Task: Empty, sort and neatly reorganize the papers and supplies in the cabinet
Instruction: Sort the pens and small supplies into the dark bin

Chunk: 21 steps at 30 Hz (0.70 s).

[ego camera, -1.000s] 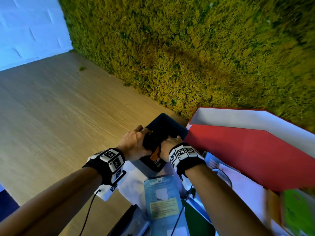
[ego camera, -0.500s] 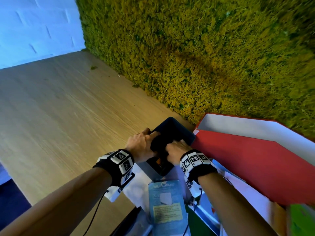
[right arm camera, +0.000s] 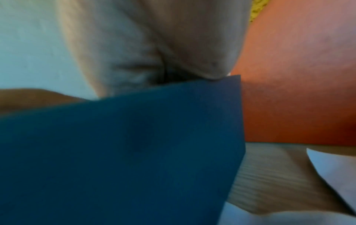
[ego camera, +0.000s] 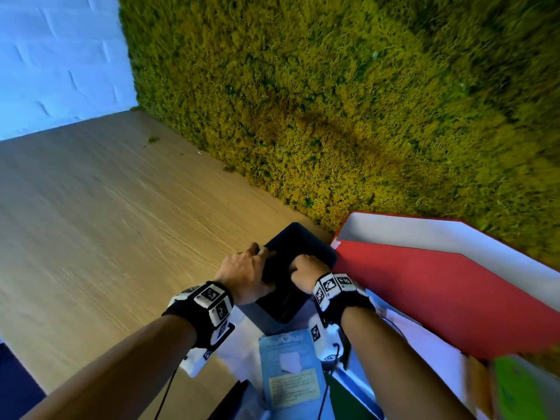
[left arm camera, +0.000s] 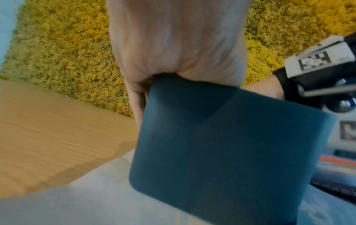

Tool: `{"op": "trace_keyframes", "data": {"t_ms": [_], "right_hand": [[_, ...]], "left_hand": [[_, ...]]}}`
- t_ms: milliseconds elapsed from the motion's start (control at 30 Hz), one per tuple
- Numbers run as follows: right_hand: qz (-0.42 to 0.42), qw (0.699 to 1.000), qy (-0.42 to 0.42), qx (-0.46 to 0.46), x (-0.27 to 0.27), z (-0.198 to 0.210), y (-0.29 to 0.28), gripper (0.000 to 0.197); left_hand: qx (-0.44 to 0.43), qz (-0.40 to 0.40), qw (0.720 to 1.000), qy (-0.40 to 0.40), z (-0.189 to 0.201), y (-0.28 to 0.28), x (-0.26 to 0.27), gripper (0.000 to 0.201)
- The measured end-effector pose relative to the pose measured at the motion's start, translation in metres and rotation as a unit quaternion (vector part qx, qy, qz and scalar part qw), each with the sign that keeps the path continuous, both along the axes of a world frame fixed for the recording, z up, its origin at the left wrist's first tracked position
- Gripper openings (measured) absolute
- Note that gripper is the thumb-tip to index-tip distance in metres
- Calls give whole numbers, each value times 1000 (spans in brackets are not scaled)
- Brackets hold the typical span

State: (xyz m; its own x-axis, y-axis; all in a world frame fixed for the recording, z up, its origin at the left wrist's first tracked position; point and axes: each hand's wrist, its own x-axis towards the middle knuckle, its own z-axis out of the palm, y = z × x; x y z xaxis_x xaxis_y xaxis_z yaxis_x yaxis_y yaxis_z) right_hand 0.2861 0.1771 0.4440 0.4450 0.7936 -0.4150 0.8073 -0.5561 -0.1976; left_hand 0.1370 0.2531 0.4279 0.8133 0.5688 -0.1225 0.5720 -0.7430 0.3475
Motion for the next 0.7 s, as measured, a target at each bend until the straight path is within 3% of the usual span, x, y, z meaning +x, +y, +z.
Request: {"op": "trace_keyframes", "data": {"t_ms": [200,267,533,700], "right_hand": [[-98,990,99,9,16,2,23,25],[-107,987,116,-27,16,1,29,36],[-95,987,52,-122,12,4,25,55],[-52,995,17,-82,0,-2,20,57]], "left_hand": [[-15,8,1000,-10,1,-2,-1,75],[-27,8,1000,-4,2,-2,2,74],[-43,16,999,-22,-4,-1,2,77],[-42,20,999,-20,-5,0,3,75]]}}
